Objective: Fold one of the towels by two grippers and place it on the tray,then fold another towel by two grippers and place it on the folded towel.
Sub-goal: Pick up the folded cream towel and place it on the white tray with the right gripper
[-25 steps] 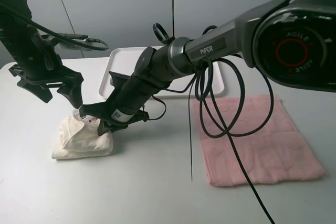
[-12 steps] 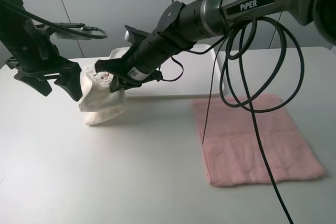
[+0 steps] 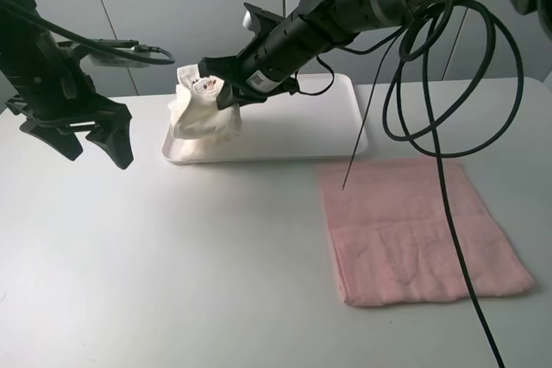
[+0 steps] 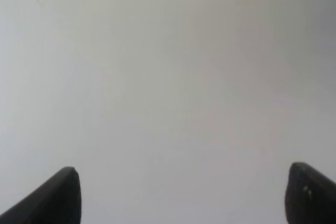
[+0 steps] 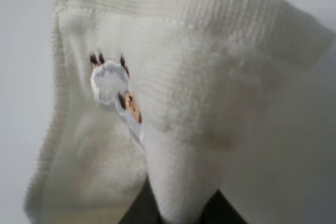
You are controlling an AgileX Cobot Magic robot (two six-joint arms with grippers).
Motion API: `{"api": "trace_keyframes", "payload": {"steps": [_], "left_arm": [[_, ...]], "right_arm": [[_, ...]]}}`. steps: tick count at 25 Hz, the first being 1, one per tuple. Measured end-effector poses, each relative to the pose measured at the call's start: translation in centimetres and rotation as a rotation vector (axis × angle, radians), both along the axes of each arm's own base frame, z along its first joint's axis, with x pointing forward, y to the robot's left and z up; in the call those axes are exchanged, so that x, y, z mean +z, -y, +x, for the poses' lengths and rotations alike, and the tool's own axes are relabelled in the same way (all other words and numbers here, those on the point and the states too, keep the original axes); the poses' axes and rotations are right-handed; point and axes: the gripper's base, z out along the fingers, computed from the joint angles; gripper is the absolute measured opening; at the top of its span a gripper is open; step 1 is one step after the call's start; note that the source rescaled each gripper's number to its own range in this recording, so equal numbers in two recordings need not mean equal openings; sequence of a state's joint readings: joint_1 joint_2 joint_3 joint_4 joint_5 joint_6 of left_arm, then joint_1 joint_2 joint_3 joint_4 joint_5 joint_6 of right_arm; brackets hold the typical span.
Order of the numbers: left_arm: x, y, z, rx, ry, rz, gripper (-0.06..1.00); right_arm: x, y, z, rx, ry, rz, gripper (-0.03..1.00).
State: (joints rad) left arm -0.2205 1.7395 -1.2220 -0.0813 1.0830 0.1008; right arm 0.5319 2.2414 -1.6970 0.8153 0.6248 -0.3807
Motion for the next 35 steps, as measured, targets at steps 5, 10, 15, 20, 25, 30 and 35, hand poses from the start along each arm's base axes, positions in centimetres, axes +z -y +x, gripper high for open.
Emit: {"api": "trace_keyframes", "payload": {"steps": [5, 10, 15, 20, 25, 30, 35], "left_arm": [[0.1, 0.0, 0.0, 0.000, 0.002, 0.000, 1.00], [0.1, 0.0, 0.0, 0.000, 0.005, -0.001, 0.99], [0.1, 0.0, 0.0, 0.000, 0.005, -0.001, 0.99], [0.1, 0.0, 0.0, 0.000, 0.005, -0.001, 0.99], [0.1, 0.0, 0.0, -0.007, 0.006, -0.001, 0.99], [0.1, 0.0, -0.1, -0.015, -0.001, 0.001, 0.99], [0.1, 0.0, -0.1, -0.016, -0.005, 0.002, 0.99]], "right_arm": [[-0.5, 2.8, 2.9, -0.070, 0.013, -0.002, 0.07], [-2.2, 5.0, 4.9, -0.117, -0.012, -0.013, 0.07], [-4.9, 6.2, 5.9, -0.155, -0.067, -0.029, 0.07], [-5.9, 6.6, 6.2, -0.174, -0.072, -0.049, 0.07], [-5.9, 6.8, 6.3, -0.187, -0.060, -0.061, 0.26], [-6.0, 6.9, 6.2, -0.161, -0.066, -0.085, 0.94], [-3.5, 7.7, 5.9, -0.065, 0.030, -0.212, 1.00]]}}
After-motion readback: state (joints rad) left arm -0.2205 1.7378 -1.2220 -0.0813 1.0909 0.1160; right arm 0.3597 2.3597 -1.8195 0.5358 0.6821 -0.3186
